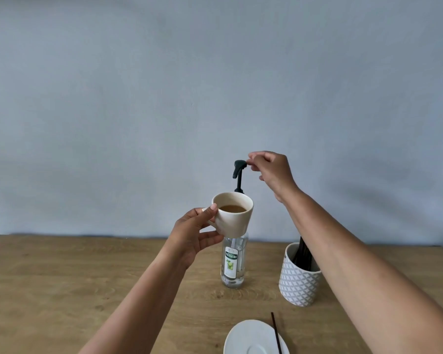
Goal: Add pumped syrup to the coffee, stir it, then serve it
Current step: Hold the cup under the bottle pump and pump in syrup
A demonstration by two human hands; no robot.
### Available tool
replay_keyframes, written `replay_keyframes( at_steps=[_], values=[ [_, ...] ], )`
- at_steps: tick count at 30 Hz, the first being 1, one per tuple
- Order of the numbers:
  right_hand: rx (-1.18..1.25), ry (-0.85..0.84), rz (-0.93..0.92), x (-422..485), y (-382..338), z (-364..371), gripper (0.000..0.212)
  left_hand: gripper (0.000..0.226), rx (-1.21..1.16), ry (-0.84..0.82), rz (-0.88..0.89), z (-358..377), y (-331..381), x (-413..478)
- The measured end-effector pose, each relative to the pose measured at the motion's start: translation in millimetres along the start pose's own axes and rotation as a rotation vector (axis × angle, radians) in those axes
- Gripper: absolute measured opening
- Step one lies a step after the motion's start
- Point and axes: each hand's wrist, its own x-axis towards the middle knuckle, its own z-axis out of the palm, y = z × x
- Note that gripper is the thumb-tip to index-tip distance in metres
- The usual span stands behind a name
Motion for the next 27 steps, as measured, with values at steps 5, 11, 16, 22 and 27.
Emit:
replay_keyframes(
  at_steps=[5,11,16,22,27],
  values=[
    [-0.067,0.014,0.092,-43.6,39.2,-14.5,0.026,0.025,0.002,-0.028,-0.018,-2.9,-15.5,-9.9],
    [-0.016,-0.175,0.260,-106.8,80.2,-23.1,0.029,0.025,0.009,-0.071,-0.077,-8.9,-43.5,-25.9],
    [0.172,-0.301,0.437,-149.4,102.7,-26.4,0.041,0.024,-0.014,-0.073,-0.126,-15.1,-76.1,-40.8],
    [0.182,-0.270,0.487,-190.3,119.8,-27.9,0.036,0.030,-0.024,-0.109,-0.184,-27.1,-118.9,-55.7],
    [0.190,-0.198,0.527,-219.5,144.9,-28.3,0.029,0.027,-0.030,-0.122,-0.231,-35.0,-155.6,-66.7]
  ],
)
